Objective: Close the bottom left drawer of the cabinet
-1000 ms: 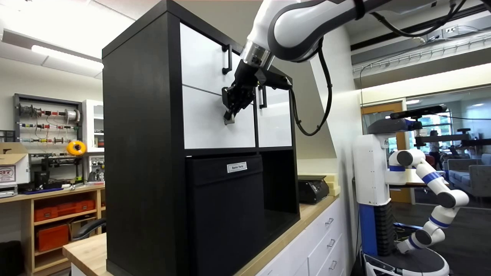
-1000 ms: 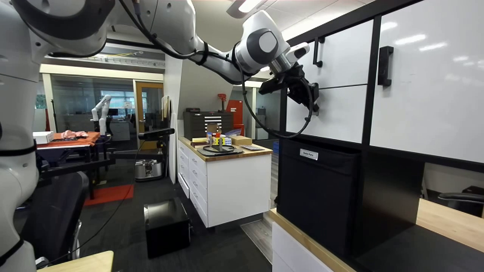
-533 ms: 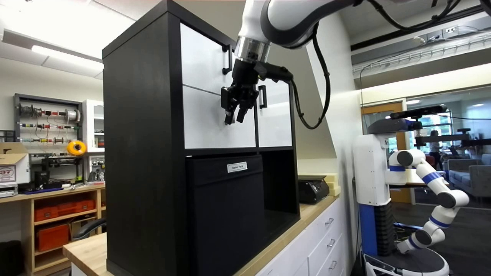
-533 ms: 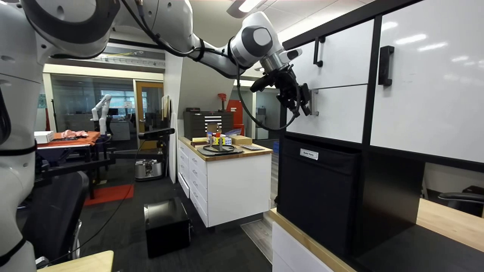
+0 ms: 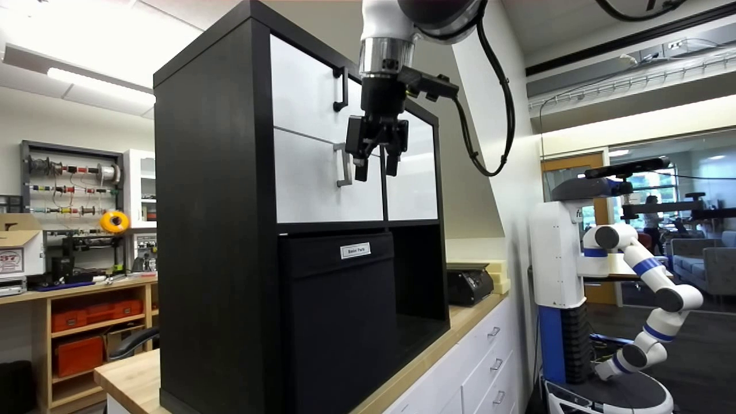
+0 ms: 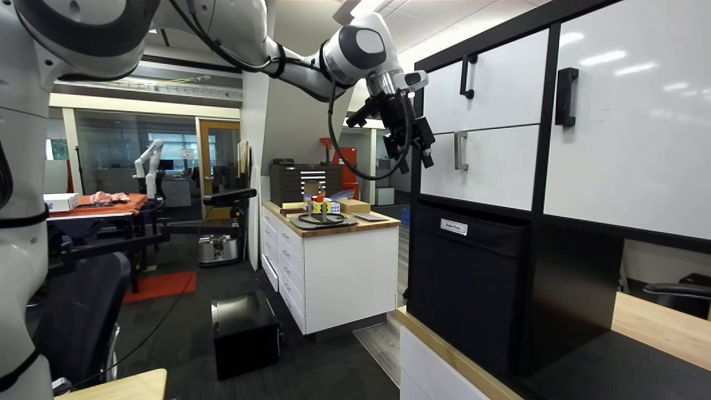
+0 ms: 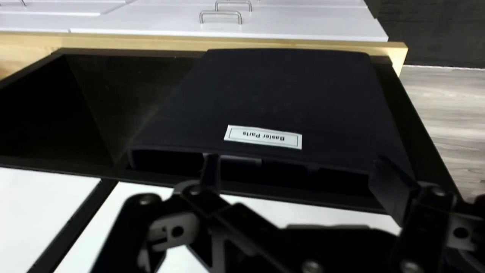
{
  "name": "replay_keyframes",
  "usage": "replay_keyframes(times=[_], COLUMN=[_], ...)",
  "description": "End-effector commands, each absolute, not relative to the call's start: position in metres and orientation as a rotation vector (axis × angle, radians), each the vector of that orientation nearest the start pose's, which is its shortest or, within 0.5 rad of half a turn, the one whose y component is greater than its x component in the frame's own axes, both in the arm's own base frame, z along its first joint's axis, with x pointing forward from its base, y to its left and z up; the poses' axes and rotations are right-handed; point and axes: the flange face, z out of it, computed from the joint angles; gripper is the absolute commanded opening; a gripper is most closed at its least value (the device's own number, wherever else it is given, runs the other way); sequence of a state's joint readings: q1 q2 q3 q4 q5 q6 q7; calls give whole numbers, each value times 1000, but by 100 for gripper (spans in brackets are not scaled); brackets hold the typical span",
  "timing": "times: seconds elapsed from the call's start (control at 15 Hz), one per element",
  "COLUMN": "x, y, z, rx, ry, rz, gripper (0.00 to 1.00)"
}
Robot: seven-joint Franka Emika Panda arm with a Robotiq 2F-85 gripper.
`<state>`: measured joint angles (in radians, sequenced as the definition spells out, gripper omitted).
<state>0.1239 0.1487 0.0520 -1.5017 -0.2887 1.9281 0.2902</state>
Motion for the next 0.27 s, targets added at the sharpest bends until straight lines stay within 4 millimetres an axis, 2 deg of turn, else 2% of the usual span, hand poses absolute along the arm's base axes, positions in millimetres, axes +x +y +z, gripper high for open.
replay_keyframes(times=[0.0, 0.07, 0.13, 0.2], x=[587, 581, 607, 604], y=[82, 81, 86, 86], z=[604, 600, 602, 601], rx=[-3282, -3273, -3289, -3289], ry=[124, 134, 120, 121], rz=[-366, -328, -401, -393], gripper=[100, 100, 100, 100])
